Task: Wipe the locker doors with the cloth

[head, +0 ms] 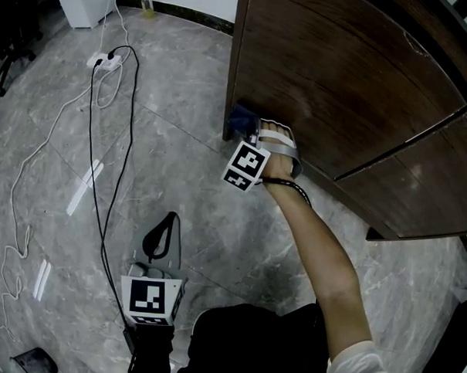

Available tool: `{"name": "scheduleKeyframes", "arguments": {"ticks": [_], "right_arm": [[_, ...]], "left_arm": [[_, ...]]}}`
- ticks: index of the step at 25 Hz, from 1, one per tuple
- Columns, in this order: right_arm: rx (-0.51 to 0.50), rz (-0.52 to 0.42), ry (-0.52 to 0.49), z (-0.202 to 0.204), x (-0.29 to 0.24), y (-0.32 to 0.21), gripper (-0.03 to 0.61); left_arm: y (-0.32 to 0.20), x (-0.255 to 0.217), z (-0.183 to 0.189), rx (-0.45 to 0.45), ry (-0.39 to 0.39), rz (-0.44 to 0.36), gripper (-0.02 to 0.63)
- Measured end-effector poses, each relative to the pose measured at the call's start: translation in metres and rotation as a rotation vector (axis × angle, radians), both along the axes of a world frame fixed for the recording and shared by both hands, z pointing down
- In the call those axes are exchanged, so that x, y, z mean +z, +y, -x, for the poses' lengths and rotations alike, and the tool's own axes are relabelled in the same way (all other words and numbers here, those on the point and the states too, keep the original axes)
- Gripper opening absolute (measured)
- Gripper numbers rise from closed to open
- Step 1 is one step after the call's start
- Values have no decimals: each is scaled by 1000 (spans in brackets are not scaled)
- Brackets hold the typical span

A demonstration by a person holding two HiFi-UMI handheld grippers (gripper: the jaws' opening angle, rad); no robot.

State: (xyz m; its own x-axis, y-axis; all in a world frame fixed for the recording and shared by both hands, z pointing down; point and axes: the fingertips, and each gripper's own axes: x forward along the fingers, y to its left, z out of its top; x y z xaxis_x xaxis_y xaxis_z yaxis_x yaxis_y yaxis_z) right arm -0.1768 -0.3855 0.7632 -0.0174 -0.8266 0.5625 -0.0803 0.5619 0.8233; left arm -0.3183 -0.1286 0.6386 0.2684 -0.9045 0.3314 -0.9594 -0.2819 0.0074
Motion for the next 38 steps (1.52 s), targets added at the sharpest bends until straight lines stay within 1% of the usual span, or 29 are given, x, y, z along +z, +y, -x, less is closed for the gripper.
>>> {"name": "scheduleKeyframes", "arguments": {"ticks": [2, 5, 8, 12, 16, 19, 22, 25, 27, 30, 32, 33, 35, 38], "right_arm": [[-12, -45, -15, 4, -21, -2, 117], [-20, -141, -45, 13, -73, -8, 117], [-35, -238, -76, 22, -138, -10, 117], [-75, -377, -165, 33, -234, -12, 117], [-99, -510, -169, 34, -316, -13, 117], [-110, -574, -185, 35, -362, -15, 117], [-102, -617, -195, 34, -393, -17, 117], [-86, -644, -174, 30, -413, -17, 117], [-114, -644, -191, 34, -417, -9, 117], [-178, -607, -309, 41, -411, 16, 117], [-199, -586, -349, 32, -400, 35, 117], [-209, -565, -385, 26, -394, 48, 117], [-222, -517, -472, 9, -387, 77, 117], [-205, -446, -592, -33, -384, 113, 117]], "left_arm": [[-1, 0, -2, 4, 1, 1, 3], [0, -1, -4, 10, 5, 7, 3], [5, 1, -7, 8, 7, 17, 3], [6, -5, -10, 14, 6, 10, 3], [4, -10, -16, 19, 4, 20, 3], [0, -17, -24, 32, 2, -8, 3], [-2, -22, -33, 51, -1, -6, 3], [-1, -24, -38, 59, -6, -1, 3], [0, -27, -42, 61, -5, 0, 3], [-1, -31, -49, 67, -11, 7, 3], [-6, -36, -56, 71, -12, -12, 3], [-8, -39, -60, 75, -15, -20, 3], [-9, -47, -73, 93, -21, -34, 3], [-13, -68, -102, 132, -27, -62, 3]]}}
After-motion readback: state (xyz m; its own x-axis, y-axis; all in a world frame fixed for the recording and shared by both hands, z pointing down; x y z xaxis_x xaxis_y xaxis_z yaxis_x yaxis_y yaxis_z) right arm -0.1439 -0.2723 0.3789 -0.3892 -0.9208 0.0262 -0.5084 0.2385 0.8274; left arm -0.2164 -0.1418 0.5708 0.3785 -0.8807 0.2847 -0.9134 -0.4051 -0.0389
